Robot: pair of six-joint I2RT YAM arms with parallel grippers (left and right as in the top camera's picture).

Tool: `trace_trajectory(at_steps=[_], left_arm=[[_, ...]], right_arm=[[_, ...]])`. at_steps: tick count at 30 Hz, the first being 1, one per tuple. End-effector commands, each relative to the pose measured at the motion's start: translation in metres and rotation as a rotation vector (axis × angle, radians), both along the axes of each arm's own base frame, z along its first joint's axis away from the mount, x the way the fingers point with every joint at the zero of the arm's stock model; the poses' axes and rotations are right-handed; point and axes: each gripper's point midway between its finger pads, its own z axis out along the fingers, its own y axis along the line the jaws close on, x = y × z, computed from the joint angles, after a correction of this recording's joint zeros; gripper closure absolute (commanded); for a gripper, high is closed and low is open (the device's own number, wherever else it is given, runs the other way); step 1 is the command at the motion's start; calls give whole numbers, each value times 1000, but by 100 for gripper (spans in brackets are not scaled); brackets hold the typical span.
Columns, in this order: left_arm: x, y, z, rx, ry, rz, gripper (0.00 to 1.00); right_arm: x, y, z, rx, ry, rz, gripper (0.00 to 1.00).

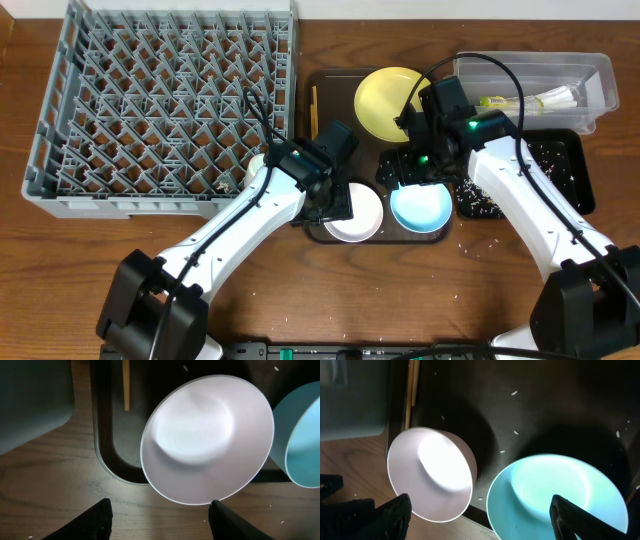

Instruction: Sort waste into correct bins and load items into the dishwasher

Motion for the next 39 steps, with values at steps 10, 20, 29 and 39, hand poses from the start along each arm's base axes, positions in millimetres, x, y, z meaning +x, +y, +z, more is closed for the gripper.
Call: trace_trajectory(at_steps=[10,20,29,39], left_arm=[[0,3,-13,41,18,-9,36],[2,9,-23,85,23,-5,36],[11,5,-23,73,-11,0,36],[9,11,-40,84,-9,108,42]], right_arm=[[0,0,4,5,-16,23,13],[1,-1,4,3,-20,22,12],[1,0,4,3,-21,22,12],[2,-2,3,-8,-24,18,12]])
